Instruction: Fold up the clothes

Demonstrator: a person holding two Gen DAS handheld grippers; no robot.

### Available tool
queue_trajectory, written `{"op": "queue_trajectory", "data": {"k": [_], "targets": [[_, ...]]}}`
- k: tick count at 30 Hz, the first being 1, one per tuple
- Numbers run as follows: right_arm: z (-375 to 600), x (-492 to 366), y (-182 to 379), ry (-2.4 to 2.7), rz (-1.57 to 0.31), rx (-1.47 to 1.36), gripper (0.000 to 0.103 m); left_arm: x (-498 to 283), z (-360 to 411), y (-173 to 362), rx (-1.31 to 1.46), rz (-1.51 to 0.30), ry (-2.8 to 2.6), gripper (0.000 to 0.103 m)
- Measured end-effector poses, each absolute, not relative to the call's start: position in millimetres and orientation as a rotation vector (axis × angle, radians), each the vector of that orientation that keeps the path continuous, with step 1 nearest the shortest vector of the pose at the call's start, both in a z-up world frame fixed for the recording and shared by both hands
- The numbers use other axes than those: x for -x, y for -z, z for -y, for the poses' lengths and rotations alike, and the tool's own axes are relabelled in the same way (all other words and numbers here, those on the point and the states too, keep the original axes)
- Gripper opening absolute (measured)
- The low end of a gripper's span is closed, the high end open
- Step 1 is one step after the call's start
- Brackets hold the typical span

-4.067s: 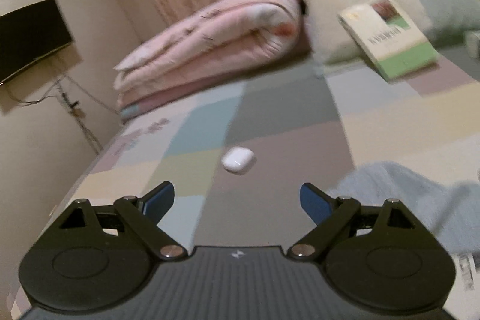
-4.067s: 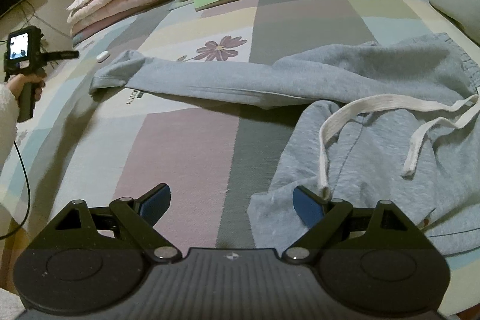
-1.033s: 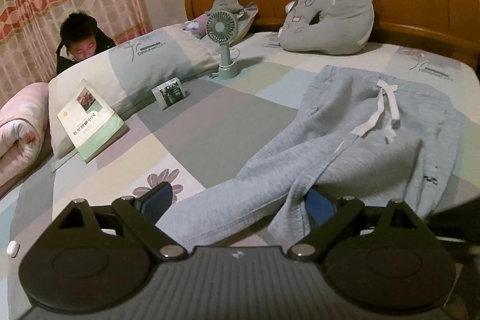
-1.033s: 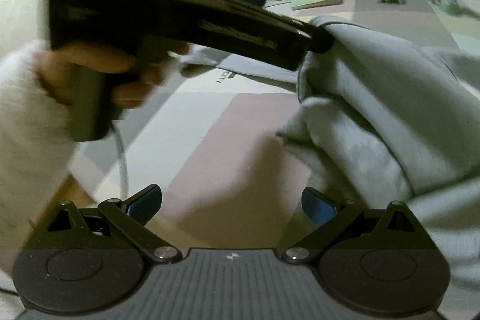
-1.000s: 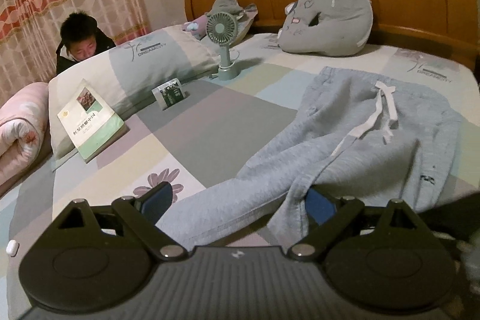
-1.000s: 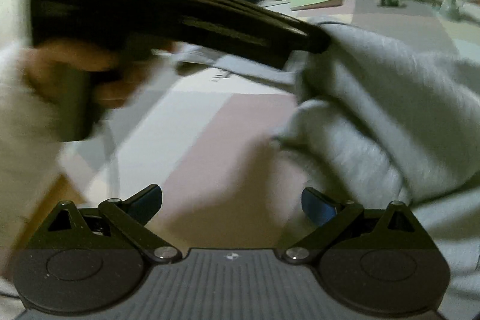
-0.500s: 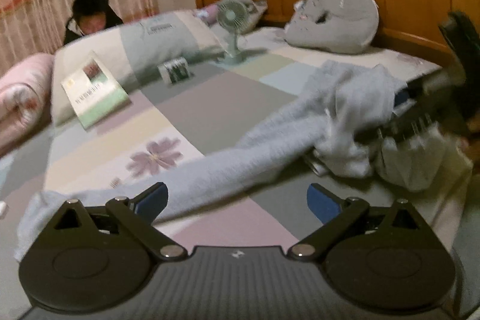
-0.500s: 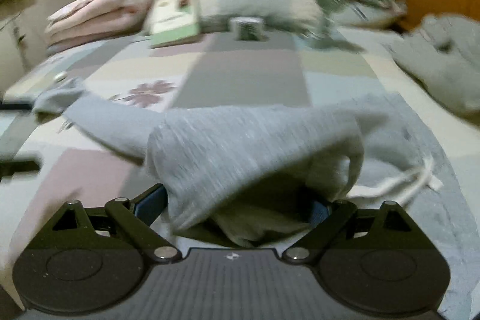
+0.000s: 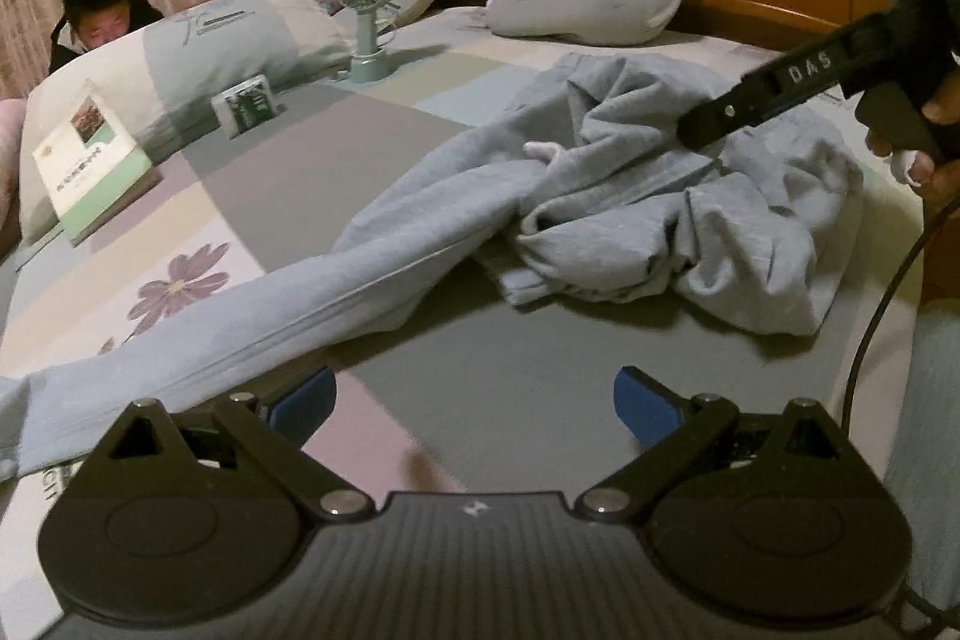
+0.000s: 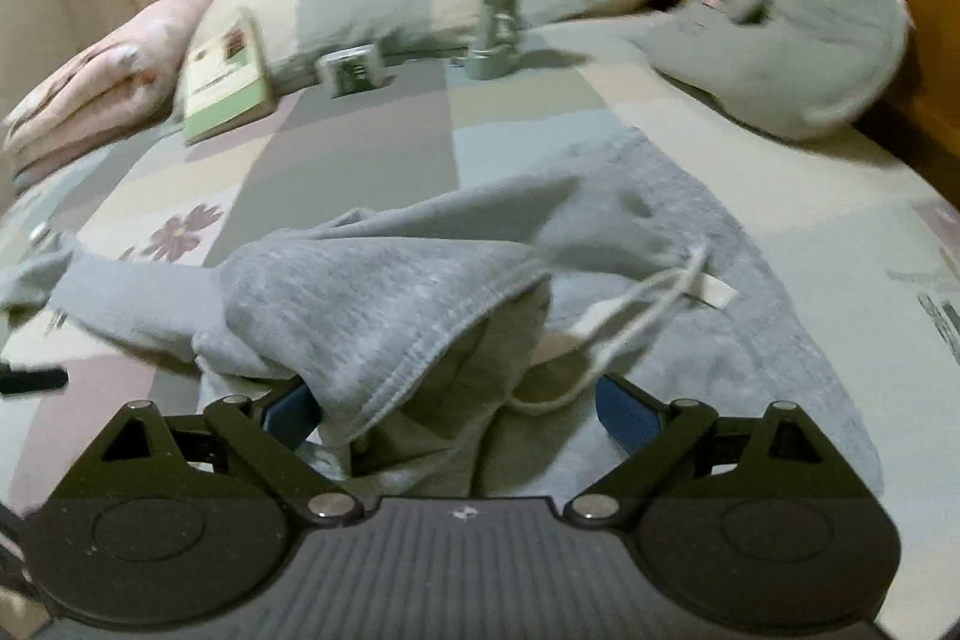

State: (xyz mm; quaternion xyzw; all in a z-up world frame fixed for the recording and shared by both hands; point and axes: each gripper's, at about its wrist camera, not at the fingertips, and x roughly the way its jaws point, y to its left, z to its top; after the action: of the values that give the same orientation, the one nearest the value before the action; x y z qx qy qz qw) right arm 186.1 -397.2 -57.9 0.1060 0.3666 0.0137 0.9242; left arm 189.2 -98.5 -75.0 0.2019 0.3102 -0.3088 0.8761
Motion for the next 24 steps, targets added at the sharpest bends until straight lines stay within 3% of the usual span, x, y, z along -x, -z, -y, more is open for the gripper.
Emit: {"op": "queue_trajectory", "data": {"k": [14,24], "targets": [[374,-103,35,-0.136,-0.695,-0.2,0.103,-168,134,75,-0.359,-0.629,0.758,0.099],[328,-120,50,-0.163,-0.748,-0.059,0.103,-175,127,76,-0.408,-0.634,0.637,0.099]]}}
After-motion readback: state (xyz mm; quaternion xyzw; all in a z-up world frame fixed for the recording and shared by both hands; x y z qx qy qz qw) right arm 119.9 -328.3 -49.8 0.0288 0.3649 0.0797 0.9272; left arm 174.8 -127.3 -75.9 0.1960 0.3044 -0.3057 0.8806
